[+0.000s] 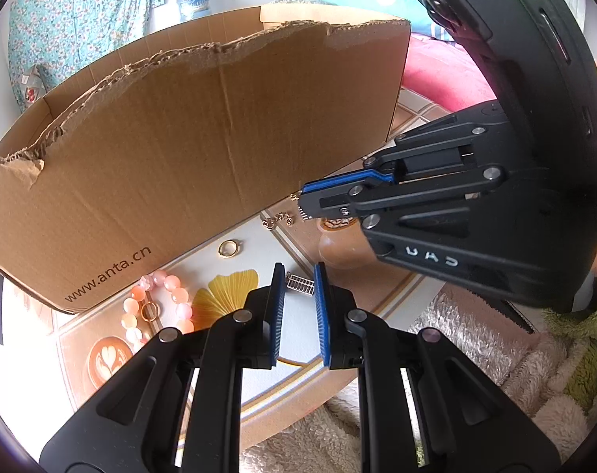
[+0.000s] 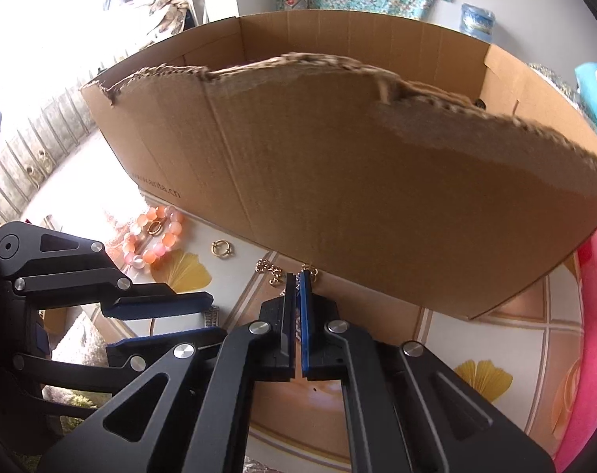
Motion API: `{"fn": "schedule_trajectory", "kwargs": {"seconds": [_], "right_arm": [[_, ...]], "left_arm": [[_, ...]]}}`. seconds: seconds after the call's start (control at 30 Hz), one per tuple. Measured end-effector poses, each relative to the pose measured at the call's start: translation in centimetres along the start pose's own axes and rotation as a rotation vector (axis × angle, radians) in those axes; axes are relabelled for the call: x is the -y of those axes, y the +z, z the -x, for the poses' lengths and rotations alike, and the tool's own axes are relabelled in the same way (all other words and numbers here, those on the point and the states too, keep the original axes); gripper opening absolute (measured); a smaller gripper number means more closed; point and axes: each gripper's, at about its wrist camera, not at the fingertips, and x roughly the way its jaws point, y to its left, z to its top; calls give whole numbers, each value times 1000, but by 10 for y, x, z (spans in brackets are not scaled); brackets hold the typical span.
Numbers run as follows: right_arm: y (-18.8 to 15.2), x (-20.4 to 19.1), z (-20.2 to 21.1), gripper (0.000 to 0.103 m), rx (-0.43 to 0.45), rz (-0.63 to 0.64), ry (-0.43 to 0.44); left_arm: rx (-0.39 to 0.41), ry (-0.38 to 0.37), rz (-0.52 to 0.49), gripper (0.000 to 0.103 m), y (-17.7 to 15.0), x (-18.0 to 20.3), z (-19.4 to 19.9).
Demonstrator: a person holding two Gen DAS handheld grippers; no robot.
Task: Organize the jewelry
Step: 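Lift the gold chain with the right tool and carry it over the box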
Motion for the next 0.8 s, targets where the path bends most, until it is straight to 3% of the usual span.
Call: {"fn": "schedule_trajectory", "kwargs": {"seconds": [0.53,0.67,0.8], "right_arm": [[-11,24,23,2,33,-113,48],[-12,34,21,18,35,-159,58],[-8,36,10,19,24,-175,47]], "left_arm": [[7,2,5,14,-4,3,1],[8,4,7,14,-4,4,0],[7,5,6,14,-5,5,1]]}}
